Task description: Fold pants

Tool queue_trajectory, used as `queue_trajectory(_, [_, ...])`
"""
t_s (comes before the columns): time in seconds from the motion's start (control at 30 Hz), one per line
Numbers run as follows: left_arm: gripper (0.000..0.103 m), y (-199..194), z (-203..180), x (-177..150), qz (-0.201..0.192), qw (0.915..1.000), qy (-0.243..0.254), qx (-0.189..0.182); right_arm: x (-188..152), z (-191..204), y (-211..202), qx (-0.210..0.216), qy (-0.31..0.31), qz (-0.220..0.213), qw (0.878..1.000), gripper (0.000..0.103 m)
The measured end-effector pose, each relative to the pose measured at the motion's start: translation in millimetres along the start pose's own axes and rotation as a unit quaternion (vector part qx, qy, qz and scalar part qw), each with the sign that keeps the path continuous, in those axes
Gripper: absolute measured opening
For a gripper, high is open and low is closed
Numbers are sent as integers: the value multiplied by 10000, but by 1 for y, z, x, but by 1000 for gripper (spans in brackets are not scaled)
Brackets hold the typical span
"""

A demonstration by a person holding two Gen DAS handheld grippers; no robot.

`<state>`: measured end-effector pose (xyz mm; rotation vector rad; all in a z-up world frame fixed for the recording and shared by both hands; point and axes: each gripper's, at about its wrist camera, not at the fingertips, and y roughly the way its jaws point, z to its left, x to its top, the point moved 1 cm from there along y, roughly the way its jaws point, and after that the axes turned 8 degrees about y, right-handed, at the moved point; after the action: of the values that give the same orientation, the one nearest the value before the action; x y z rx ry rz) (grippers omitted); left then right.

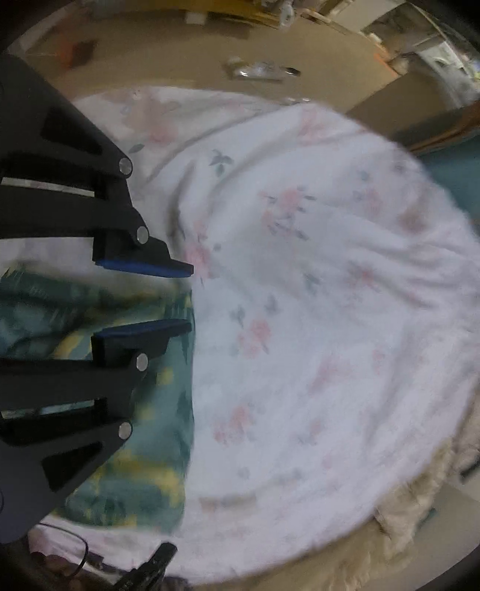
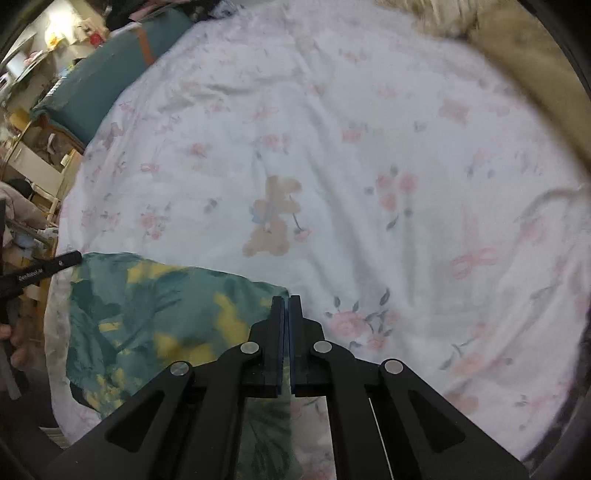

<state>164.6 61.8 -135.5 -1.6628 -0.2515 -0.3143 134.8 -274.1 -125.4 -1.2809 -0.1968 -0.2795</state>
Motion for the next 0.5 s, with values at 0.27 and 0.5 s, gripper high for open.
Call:
queue_trajectory(0.27, [20,-2,-75,-38,325,9906,906,-973,-38,60,17,1163,-194,688,9906,5])
queue_trajectory(0.5, [20,29,-66,-71,1089,9844,1274,-530,-63,37,48,292,-429,1256,9907,0])
